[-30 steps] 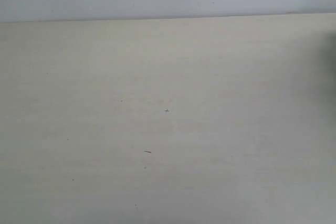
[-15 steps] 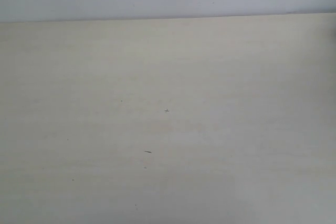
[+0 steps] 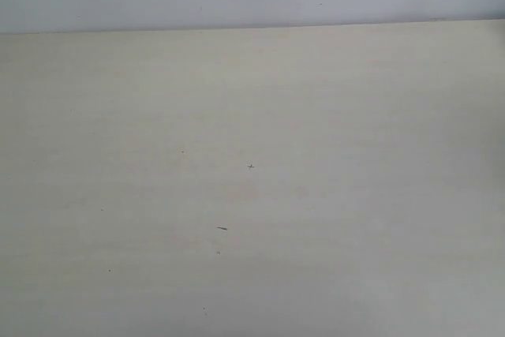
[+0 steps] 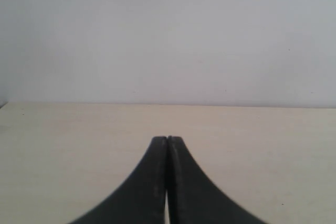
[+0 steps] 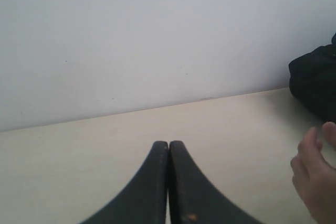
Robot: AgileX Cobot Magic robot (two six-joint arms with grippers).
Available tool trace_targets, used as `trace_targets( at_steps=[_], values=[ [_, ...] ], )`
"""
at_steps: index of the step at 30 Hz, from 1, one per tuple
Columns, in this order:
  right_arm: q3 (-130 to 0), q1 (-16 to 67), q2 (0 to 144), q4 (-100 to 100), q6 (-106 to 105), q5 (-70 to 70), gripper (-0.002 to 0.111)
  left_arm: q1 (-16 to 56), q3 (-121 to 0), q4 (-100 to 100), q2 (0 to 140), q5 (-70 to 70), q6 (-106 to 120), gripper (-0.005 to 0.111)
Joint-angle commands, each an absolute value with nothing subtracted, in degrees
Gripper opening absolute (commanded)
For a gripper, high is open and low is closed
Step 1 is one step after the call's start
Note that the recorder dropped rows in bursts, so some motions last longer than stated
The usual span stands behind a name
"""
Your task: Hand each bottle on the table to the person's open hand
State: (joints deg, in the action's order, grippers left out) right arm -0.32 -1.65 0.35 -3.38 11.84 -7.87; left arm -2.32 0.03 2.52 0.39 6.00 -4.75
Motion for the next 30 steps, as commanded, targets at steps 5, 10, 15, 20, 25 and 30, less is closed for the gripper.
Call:
trace_targets(
  at_steps=[5, 10, 15, 20, 25, 30],
  values=[
    [0.0, -1.94, 0.0, -3.43, 12.03, -7.65, 0.0, -2.17, 0.0, 2.37, 0.0, 5.75, -4.71, 0.0],
    [0.0, -1.94, 0.0, -2.92, 12.03, -7.65, 0.0, -2.17, 0.0, 2.37, 0.0, 5.75, -4.71, 0.0],
    [0.0, -1.94, 0.0, -2.69, 12.03, -7.65, 0.0, -2.17, 0.0, 2.37, 0.0, 5.75, -4.71, 0.0],
    [0.0, -1.94, 0.0, -2.69, 12.03, -7.65, 0.0, -2.17, 0.0, 2.37, 0.0, 5.75, -4.71, 0.0],
    [0.0, -1.94, 0.0, -2.69, 12.03, -7.65, 0.0, -2.17, 0.0, 2.37, 0.0, 5.75, -4.71, 0.0],
    [0.0, -1.94, 0.0, -2.69, 12.03, -7.65, 0.0, -2.17, 0.0, 2.37, 0.0, 5.75, -4.71, 0.0]
  ],
)
